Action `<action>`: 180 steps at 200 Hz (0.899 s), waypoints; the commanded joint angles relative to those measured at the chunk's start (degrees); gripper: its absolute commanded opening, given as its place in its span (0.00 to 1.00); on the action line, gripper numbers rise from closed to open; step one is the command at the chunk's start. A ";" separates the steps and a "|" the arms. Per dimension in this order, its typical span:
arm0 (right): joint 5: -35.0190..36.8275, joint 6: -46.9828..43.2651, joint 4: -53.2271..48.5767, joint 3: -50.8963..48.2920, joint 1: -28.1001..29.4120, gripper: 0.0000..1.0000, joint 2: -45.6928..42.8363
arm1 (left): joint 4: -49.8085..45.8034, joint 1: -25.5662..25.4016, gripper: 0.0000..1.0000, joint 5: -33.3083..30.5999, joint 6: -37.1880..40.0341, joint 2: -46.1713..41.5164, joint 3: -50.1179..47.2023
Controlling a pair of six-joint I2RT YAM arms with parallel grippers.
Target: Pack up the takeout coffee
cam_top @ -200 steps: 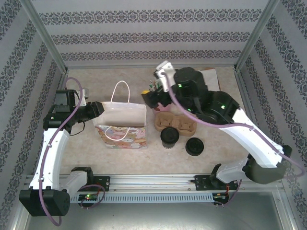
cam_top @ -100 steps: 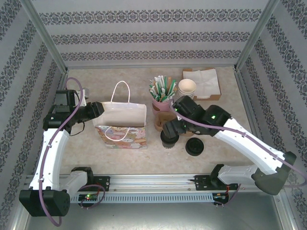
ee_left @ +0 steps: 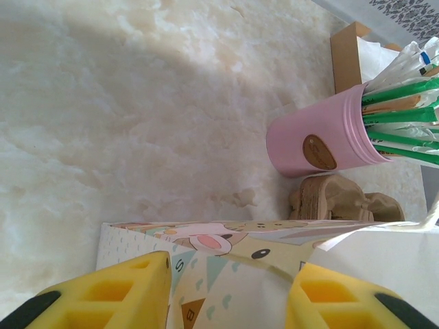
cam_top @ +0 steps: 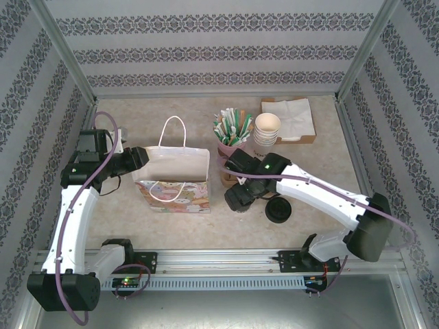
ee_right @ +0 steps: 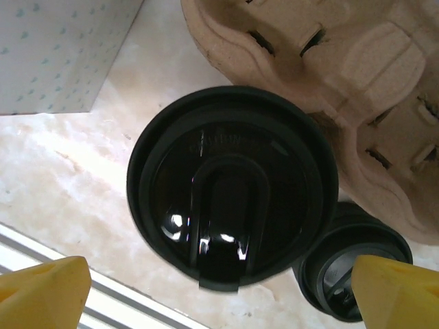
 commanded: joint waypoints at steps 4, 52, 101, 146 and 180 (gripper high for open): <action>2.70 -1.01 0.96 1.98 -0.33 0.95 2.22 | -2.26 -0.42 0.40 -0.55 1.82 -1.26 -0.44; 2.97 -1.40 2.37 2.61 -0.35 0.87 4.06 | -2.56 -0.43 0.40 -0.89 1.89 -1.81 -0.79; 3.70 -1.29 2.46 1.88 -0.39 0.82 4.60 | -2.31 -0.43 0.40 -0.80 1.82 -1.73 -1.01; 3.91 -1.45 2.77 1.43 -0.50 0.84 5.34 | -2.29 -0.43 0.40 -0.75 1.71 -1.73 -0.99; 3.68 -1.46 3.07 0.93 -0.60 0.84 5.70 | -2.27 -0.43 0.40 -0.87 1.65 -1.75 -1.07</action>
